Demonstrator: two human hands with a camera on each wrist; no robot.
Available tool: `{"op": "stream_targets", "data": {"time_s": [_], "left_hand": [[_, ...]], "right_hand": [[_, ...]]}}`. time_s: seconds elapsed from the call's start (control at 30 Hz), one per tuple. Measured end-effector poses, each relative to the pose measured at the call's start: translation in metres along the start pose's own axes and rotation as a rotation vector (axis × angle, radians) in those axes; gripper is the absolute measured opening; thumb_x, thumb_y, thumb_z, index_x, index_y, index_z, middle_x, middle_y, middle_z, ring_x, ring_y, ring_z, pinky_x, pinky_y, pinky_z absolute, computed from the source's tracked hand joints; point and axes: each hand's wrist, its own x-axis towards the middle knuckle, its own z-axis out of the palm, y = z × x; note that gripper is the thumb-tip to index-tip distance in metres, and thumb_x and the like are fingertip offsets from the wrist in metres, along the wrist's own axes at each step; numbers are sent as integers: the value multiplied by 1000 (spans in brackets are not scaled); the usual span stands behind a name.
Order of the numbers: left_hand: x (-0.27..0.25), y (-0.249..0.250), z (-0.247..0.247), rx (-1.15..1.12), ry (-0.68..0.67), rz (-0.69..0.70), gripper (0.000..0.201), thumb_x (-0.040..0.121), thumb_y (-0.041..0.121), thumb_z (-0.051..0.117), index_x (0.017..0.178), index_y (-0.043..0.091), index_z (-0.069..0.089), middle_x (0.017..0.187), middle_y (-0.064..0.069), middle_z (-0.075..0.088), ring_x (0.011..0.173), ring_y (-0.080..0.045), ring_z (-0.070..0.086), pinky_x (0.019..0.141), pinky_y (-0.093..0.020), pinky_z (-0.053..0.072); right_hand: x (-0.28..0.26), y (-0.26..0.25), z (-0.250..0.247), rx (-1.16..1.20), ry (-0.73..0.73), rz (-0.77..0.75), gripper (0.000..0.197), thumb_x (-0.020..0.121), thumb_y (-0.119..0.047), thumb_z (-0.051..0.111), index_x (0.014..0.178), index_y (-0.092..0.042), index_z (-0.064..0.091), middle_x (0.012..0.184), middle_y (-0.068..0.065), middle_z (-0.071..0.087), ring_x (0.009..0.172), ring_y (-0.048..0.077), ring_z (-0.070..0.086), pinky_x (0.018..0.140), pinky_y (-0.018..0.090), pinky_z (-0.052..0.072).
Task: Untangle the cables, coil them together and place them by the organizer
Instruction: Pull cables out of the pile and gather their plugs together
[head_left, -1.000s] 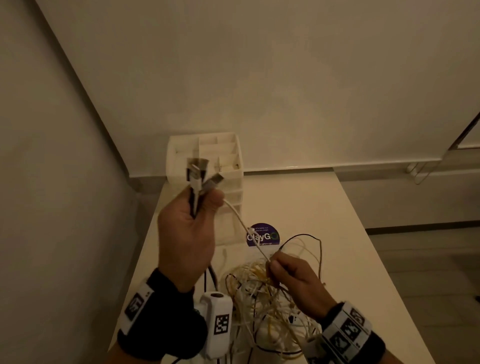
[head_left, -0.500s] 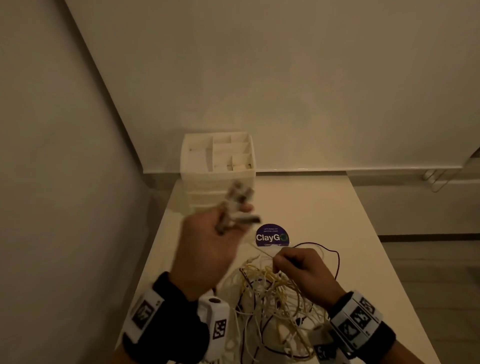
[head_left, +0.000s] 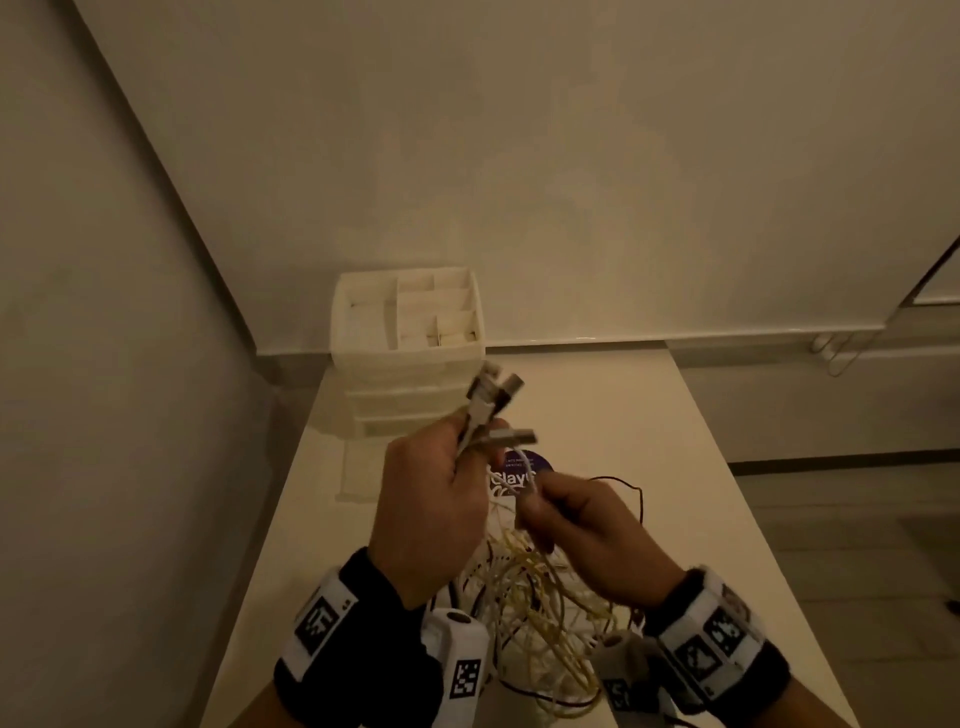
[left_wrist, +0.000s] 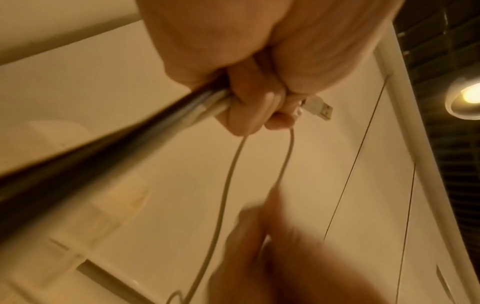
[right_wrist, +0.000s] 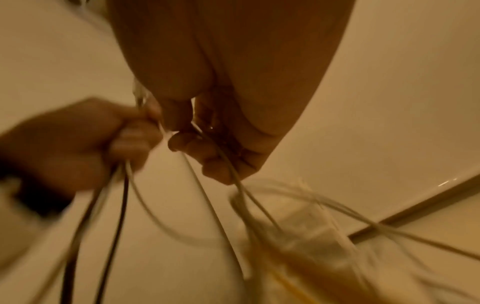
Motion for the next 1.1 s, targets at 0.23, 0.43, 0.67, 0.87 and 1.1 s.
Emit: {"op": "stream_targets", "data": {"time_s": [0.23,0.43,0.67,0.87,1.1], "left_hand": [[14,14,-40,-430,301,-119,30,88,31,55,58,25,58,47,7,41,36,-8,25,40,-17,22],[21,16,-75,-441,471,1,32,99,14,48,67,9,48,43,11,36,36,-9,24,40,-19,19],[8,-6,-104,343,544,73,28,97,33,55,110,13,70,71,6,62,56,-14,50,52,-15,35],[-5,9,-58,182,196,51,10,86,33,69,83,43,67,66,33,64,54,10,54,52,-9,39],[-16,-3,-22,108,-283,27,19,91,25,58,75,29,67,56,7,57,49,-13,49,48,-23,35]], "right_hand": [[-24,73,18,-279,16,37,25,100,-30,43,79,-21,51,69,-16,49,64,3,49,61,14,38],[-35,121,20,-237,20,248,26,101,-26,45,76,-26,53,63,-15,53,58,3,48,62,25,41],[-21,80,-5,-110,194,218,36,98,-50,38,80,-27,61,65,4,50,58,9,46,58,24,41],[0,27,-20,-182,-53,96,27,100,-33,43,84,-30,64,75,-14,59,68,1,50,66,21,38],[-3,-39,-14,-95,-111,-33,40,97,-45,45,109,-15,68,92,8,68,82,26,64,74,46,50]]}}
